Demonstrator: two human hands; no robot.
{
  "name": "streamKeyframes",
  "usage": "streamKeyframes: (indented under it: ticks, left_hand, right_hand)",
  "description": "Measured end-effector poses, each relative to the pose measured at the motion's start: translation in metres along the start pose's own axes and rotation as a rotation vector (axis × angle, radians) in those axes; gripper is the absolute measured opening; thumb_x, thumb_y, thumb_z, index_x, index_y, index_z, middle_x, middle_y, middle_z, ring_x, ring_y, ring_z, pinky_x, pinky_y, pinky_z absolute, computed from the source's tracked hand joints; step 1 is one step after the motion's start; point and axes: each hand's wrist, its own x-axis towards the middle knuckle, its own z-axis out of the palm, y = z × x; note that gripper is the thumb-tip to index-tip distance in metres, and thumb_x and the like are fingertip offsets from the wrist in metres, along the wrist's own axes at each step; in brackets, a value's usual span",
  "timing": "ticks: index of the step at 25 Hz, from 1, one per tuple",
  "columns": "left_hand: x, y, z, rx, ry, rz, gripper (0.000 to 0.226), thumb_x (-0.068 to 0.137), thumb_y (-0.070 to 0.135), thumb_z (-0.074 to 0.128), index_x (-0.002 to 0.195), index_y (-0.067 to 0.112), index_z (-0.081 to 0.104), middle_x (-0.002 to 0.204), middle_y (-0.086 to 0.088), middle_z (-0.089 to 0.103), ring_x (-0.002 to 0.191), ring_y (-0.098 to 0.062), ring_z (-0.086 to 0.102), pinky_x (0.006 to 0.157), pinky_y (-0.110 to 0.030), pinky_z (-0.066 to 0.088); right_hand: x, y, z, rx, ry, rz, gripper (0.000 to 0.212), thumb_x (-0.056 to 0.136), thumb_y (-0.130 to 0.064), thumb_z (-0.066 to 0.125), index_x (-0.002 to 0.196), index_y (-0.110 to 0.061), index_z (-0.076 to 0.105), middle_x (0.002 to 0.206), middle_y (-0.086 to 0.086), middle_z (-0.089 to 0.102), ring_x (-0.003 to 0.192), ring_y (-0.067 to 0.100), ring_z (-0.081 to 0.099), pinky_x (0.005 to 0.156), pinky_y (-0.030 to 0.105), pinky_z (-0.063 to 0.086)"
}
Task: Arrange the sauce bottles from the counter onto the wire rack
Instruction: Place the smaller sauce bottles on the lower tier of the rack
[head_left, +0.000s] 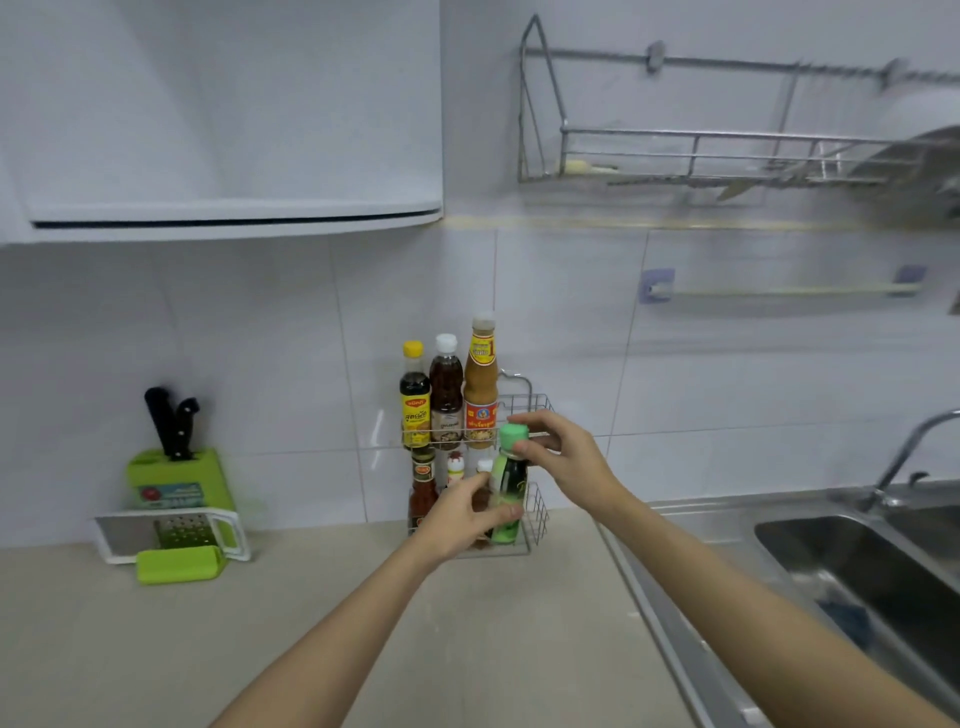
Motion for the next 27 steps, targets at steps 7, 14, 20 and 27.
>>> streamKeyframes:
  ticks: [7,14,20,27]
  left_hand:
    - [0.001,0.010,0.003,-0.040,-0.007,0.000,0.045,0.081,0.040,0.071,0.118,0.018,0.061,0.111,0.001,0.072,0.101,-0.010,0.068,0.090,-0.029,0.056]
    - [-0.001,0.010,0.001,-0.083,-0.017,-0.022,0.042,0.081,0.041,0.071,0.114,0.016,0.063,0.109,-0.004,0.073,0.101,-0.016,0.069,0.092,-0.036,0.056]
    - [-0.004,0.020,0.003,-0.100,-0.022,-0.017,0.038,0.082,0.038,0.070,0.112,0.015,0.063,0.109,-0.009,0.072,0.103,-0.021,0.068,0.092,-0.036,0.055]
    - [-0.001,0.028,-0.003,-0.096,-0.029,-0.020,0.041,0.085,0.038,0.067,0.117,0.014,0.061,0.116,-0.011,0.068,0.108,-0.022,0.065,0.090,-0.030,0.053]
  right_hand:
    - [0.004,-0.009,0.002,-0.111,0.066,-0.012,0.022,0.079,-0.022,0.076,0.093,-0.024,0.058,0.094,-0.008,0.065,0.077,0.011,0.065,0.071,0.021,0.056]
    - [0.005,-0.010,0.001,0.050,-0.010,0.038,0.029,0.094,-0.024,0.056,0.123,-0.019,0.058,0.117,-0.001,0.063,0.102,0.017,0.066,0.083,0.029,0.057]
    - [0.012,-0.021,0.005,-0.165,0.115,0.065,0.049,0.076,-0.047,0.073,0.109,-0.014,0.056,0.105,-0.001,0.060,0.087,0.019,0.064,0.075,0.034,0.056]
    - [0.013,-0.027,-0.001,-0.053,0.012,0.130,0.039,0.082,-0.037,0.070,0.106,-0.014,0.049,0.103,0.006,0.059,0.091,0.023,0.065,0.076,0.034,0.057]
